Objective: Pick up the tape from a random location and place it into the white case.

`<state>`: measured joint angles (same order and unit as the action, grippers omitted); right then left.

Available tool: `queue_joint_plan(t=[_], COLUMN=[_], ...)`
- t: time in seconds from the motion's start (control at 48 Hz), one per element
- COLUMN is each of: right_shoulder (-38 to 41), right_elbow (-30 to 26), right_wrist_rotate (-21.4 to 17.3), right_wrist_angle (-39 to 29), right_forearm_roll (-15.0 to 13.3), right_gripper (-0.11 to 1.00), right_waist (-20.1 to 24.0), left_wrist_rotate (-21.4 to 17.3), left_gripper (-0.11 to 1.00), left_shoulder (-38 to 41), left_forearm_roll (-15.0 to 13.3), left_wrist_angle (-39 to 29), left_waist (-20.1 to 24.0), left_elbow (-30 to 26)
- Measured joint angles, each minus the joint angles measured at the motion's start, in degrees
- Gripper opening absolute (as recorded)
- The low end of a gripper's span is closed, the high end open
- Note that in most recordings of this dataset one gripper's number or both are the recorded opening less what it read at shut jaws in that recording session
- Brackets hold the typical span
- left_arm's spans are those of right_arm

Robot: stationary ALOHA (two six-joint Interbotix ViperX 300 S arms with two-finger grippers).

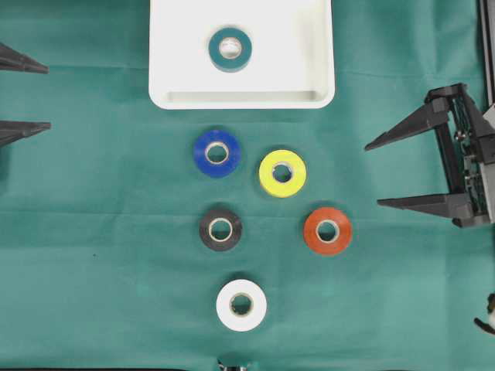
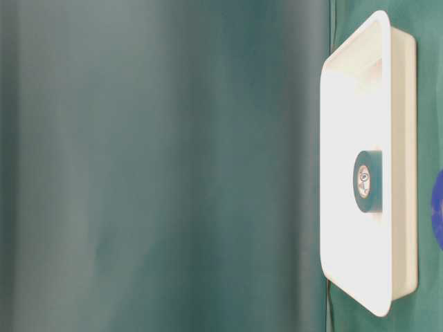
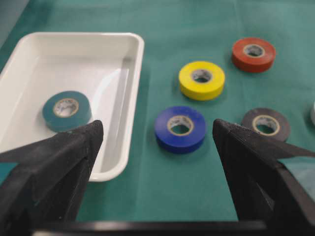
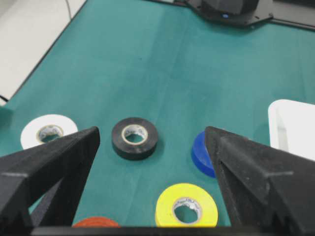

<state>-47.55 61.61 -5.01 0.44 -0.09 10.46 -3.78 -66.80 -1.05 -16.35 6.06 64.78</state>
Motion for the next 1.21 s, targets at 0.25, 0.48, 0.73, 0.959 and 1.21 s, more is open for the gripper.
queue_joint_plan(t=[0.25,0.48,0.73,0.959,1.21], right_shoulder=[5.71,12.39,19.6,27.51,35.16], right_elbow=[-3.87,-8.96,-15.56,-22.41,-29.62], right_wrist_rotate=[0.09,0.44,0.44,0.53,0.62], right_wrist_angle=[0.0,0.0,0.09,0.18,-0.18], right_forearm_roll=[-0.09,-0.35,-0.79,-0.88,-0.79], right_gripper=[0.92,0.92,0.92,0.92,0.92], right_waist=[0.09,0.7,2.2,2.81,3.78], left_wrist_rotate=[0.0,0.0,0.0,0.0,0.0], left_gripper=[0.97,0.97,0.97,0.97,0.97], left_shoulder=[-0.09,-0.09,0.0,0.0,0.0], left_forearm_roll=[0.09,0.0,0.09,0.0,0.09], left_wrist_angle=[0.0,0.0,0.0,0.0,0.18], left_waist=[0.0,0.09,0.0,0.0,0.0], left_elbow=[0.0,0.0,0.0,0.0,0.0])
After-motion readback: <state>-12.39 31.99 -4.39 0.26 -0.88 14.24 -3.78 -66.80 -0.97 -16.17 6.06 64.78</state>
